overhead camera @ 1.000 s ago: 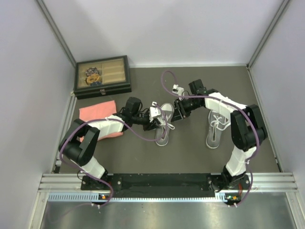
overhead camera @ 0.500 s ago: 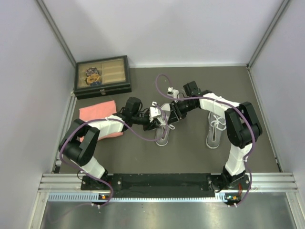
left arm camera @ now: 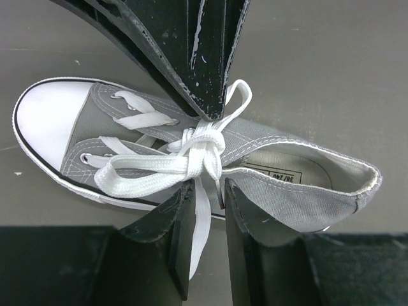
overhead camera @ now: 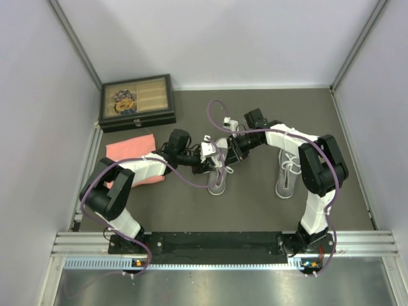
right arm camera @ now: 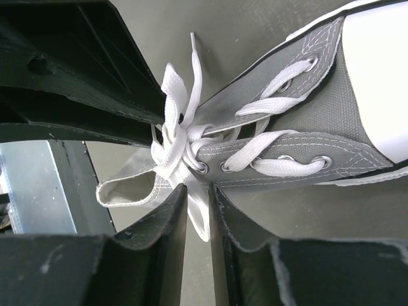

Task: Tie the shoes

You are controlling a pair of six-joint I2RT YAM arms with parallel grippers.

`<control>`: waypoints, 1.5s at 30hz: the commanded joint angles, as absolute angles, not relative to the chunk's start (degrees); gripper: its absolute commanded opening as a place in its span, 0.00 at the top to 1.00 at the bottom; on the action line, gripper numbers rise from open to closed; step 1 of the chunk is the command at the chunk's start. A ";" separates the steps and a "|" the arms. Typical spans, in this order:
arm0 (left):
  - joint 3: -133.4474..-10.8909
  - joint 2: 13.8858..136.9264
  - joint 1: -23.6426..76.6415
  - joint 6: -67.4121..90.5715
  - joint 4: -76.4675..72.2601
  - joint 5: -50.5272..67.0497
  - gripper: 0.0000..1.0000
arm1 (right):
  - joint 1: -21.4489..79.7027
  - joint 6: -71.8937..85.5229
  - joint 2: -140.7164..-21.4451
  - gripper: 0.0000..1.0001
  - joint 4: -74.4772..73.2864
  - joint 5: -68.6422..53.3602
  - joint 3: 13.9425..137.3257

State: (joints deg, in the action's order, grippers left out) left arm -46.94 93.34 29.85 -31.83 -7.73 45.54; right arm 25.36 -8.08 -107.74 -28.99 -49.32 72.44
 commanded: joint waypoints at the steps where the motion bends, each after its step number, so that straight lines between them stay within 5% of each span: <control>1: -48.78 93.60 30.32 -32.08 -9.49 46.23 0.69 | 26.19 -10.02 -107.05 0.80 -29.27 -51.33 74.97; 8: -48.78 93.51 30.41 -31.82 -9.67 46.14 0.69 | 26.28 -10.72 -106.79 0.72 -29.79 -51.94 74.71; 15: -49.04 93.52 30.50 -31.29 -9.84 46.14 0.69 | 26.28 -10.37 -106.70 1.00 -29.09 -52.21 74.97; 25: -49.31 93.08 30.94 -30.76 -9.84 45.97 0.69 | 26.28 -9.85 -105.47 1.00 -29.45 -51.68 74.18; 37: -47.02 90.79 30.24 -31.46 -7.91 44.56 0.91 | 25.40 -8.96 -103.54 1.00 -29.53 -50.01 73.30; 45: -46.32 89.12 29.53 -31.90 -6.24 44.30 0.85 | 25.31 -8.88 -103.45 1.00 -29.27 -49.92 73.30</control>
State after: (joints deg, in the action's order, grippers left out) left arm -47.11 92.14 30.00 -31.42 -6.81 43.88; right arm 25.43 -8.78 -106.56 -29.93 -49.34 72.44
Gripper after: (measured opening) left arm 0.144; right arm 0.004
